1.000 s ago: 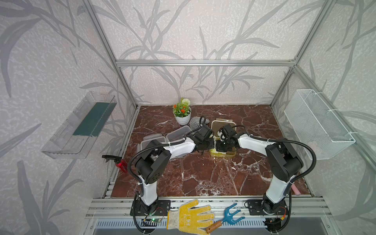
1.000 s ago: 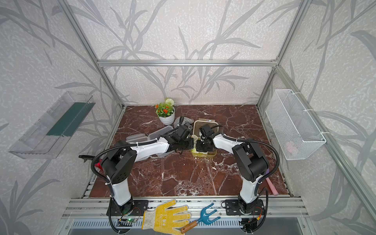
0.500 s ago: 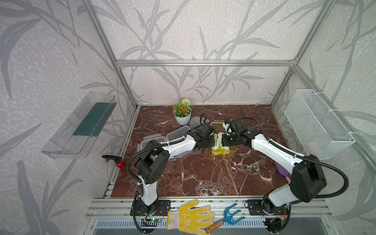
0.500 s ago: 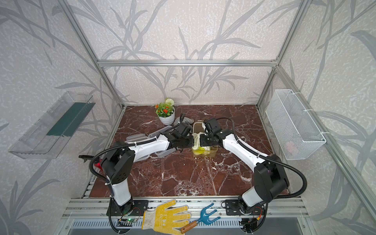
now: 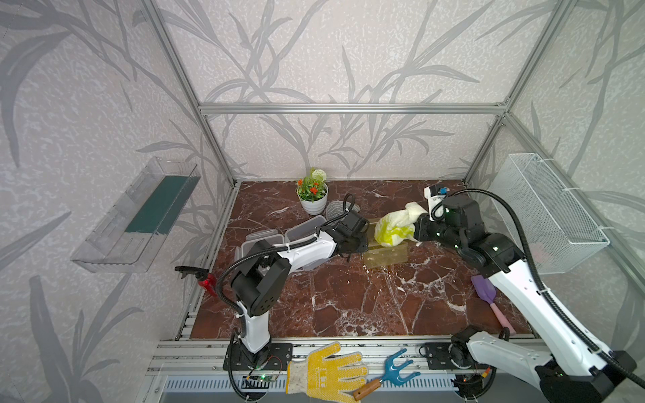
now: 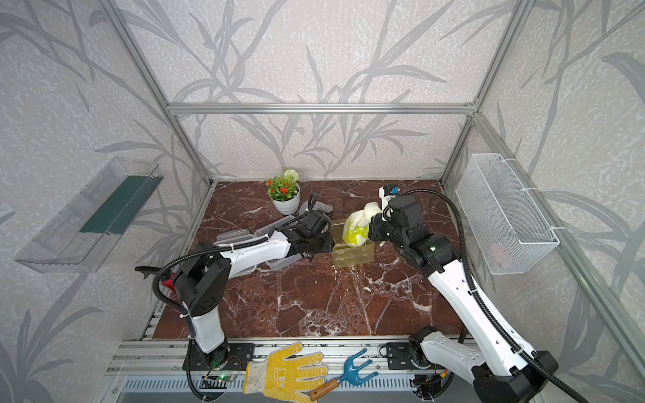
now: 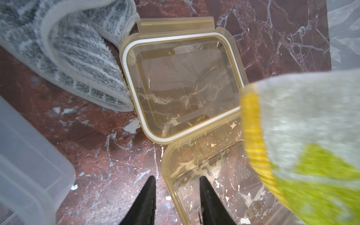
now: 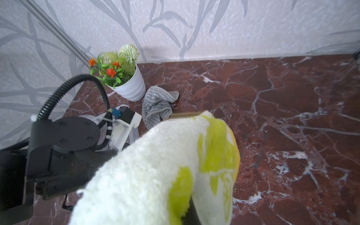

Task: Wipe the insides of the lunch boxes
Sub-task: Place the cleaning item at the center of the board.

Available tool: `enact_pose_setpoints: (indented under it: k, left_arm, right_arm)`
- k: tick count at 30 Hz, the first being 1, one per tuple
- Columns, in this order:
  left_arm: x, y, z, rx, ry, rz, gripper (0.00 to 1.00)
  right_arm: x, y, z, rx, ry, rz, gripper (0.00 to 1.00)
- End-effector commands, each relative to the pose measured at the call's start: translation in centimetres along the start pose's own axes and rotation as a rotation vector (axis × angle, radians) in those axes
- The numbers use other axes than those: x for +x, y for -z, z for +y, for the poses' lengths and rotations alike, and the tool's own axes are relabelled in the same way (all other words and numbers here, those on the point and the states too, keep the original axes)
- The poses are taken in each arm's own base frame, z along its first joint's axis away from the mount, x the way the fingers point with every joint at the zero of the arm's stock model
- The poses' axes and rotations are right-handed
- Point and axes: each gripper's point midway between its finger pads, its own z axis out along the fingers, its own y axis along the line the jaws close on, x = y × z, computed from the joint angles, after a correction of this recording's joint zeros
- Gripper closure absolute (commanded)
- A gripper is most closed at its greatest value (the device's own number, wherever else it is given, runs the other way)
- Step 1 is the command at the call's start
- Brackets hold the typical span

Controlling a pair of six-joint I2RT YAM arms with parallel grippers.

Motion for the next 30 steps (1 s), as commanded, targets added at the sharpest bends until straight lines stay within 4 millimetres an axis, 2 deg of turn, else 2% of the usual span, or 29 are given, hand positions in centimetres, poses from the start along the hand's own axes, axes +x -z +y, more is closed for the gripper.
enact_pose_setpoints:
  k: [1,3,6,10,13,17,26,30]
  left_arm:
    - [-0.8,1.5,-0.3,0.003,-0.022,-0.042,0.63]
    - [-0.9,1.6,-0.4,0.006,-0.029,-0.042,0.63]
    - [-0.9,1.5,-0.5,0.01,-0.03,-0.039,0.63]
    - [-0.8,1.3,-0.5,0.009,-0.031,-0.038,0.63]
    - [-0.8,1.2,-0.5,0.008,-0.033,-0.032,0.63]
    - [-0.8,1.2,-0.5,0.005,-0.036,-0.032,0.61]
    - [-1.1,1.8,-0.5,0.011,-0.04,-0.051,0.56]
    - [-1.1,1.9,-0.4,0.004,-0.041,-0.057,0.5]
  right_arm:
    - [-1.6,2.0,-3.3,0.173,0.042,-0.075,1.0]
    - [-2.2,2.8,-5.5,0.27,0.05,-0.119,1.0]
    - [-1.8,2.9,-8.9,0.398,0.017,-0.115,1.0]
    - [1.0,1.8,-14.5,0.588,-0.051,-0.055,1.0]
    - [3.3,0.7,-17.3,0.633,-0.142,-0.028,1.0]
    - [5.9,-1.2,-18.4,0.627,-0.175,0.037,1.0]
    - [13.7,-6.0,-20.7,0.608,-0.293,0.265,1.0]
    - [16.7,-8.4,-20.6,0.507,-0.383,0.4,0.93]
